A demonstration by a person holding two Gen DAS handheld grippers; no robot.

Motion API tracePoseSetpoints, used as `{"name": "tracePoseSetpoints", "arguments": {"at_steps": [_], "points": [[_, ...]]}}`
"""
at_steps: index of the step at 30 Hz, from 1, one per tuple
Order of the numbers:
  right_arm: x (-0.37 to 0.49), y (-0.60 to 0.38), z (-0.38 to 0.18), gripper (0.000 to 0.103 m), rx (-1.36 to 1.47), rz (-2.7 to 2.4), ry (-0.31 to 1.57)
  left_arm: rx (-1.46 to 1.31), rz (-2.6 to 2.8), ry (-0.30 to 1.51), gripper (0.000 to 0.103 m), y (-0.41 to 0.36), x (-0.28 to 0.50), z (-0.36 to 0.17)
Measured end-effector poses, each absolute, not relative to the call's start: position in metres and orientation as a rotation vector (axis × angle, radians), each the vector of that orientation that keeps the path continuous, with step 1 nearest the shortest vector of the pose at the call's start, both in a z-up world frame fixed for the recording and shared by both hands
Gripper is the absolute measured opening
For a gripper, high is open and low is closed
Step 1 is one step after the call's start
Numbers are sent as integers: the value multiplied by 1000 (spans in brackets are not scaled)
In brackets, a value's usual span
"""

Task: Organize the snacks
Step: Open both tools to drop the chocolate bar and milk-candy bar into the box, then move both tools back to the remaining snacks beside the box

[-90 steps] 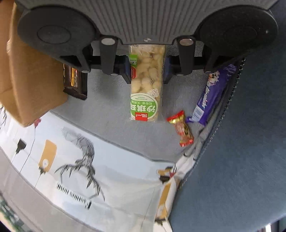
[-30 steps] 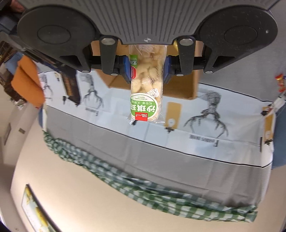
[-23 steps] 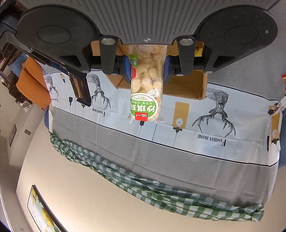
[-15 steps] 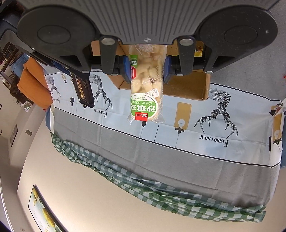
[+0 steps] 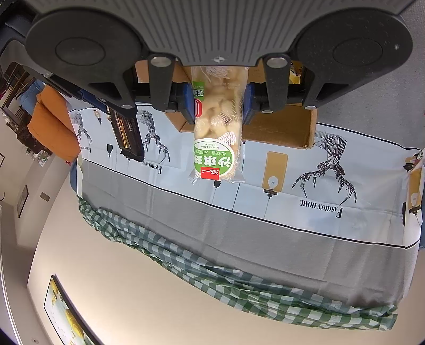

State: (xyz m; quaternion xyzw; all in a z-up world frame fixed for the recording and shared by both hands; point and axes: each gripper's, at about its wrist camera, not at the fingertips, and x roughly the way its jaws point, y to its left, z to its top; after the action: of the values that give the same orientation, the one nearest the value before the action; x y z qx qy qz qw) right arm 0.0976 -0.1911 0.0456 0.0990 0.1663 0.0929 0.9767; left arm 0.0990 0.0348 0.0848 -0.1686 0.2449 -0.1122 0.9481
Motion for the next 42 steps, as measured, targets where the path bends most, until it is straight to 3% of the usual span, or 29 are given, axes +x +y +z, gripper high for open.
{"name": "tracePoseSetpoints", "arguments": {"at_steps": [8,10,12,14,16,33,42], "points": [[94,-190,47,41,191,204,312,-355,-257,504,40,33,101,84],[93,-190,47,42,195,216,305,-358,-274,507,48,32,101,84],[91,-190,47,47,196,216,290,-344,-275,502,54,31,100,85],[91,-191,48,64,207,213,285,-328,-273,503,54,29,101,85],[92,-192,48,66,216,208,288,-325,-270,507,55,30,101,84],[98,-174,54,67,299,197,315,-308,-148,493,49,69,83,86],[95,-137,65,66,400,236,348,-31,-38,637,48,108,79,68]]}}
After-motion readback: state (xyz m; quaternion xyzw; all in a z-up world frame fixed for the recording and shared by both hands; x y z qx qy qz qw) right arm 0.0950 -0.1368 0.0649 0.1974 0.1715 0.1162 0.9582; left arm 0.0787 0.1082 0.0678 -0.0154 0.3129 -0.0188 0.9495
